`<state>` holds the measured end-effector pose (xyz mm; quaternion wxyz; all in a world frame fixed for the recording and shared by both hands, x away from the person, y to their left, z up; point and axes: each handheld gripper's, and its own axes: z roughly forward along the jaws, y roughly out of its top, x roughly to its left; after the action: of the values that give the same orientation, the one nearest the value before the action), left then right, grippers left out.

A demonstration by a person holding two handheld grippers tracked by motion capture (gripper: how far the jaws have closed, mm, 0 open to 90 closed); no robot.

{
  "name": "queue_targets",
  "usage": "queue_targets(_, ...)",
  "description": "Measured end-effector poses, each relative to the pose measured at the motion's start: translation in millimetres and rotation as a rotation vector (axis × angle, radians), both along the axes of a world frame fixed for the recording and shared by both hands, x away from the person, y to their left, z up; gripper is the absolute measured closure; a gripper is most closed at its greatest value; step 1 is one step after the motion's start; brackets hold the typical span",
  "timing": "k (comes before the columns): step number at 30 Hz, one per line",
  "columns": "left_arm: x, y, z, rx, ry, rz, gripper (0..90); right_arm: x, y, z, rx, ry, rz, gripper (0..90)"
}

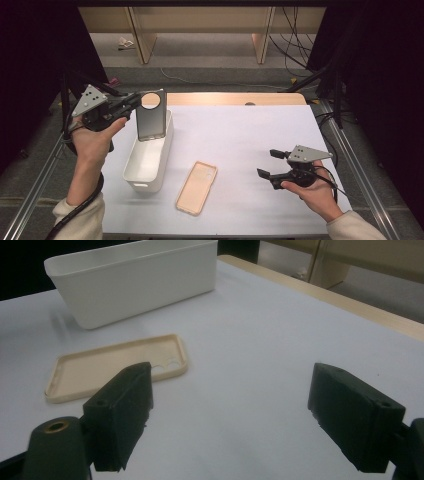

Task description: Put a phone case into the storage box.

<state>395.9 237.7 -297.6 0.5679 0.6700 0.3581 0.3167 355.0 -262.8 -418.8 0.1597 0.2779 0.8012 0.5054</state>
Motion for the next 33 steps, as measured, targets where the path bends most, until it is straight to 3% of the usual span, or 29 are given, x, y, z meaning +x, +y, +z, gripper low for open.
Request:
queue_targets(17, 9.6, 2.5, -2.3, 0.029, -0.01, -0.01, 81.3, 0.7, 0.2, -0.3, 0.006, 0.002, -0.004, 19.0)
queue_targets(18, 11.6, 3.3, -2.4, 0.037, -0.024, -0.011, 81.3, 0.7, 0.2, -0.4, 0.006, 0.002, -0.004, 19.0)
queue_targets(24, 18.2, 2.3, -5.5, 0.034, -0.011, -0.002, 81.3, 0.9, 0.4, -0.8, 0.009, 0.005, -0.005, 19.0)
queue_targets(26, 21.9, 2.5, -5.8, 0.051, -0.023, -0.004, 81.3, 1.0, 0.4, -0.9, 0.011, 0.005, -0.006, 19.1)
queue_targets(29, 25.3, 2.0, -7.1, 0.053, -0.002, 0.002, 81.3, 1.0, 0.2, -1.0, 0.009, 0.005, -0.007, 19.1)
queue_targets(33, 31.4, 3.9, -5.6, 0.067, -0.003, -0.004, 81.3, 1.0, -0.2, -0.9, 0.013, 0.005, -0.008, 19.1)
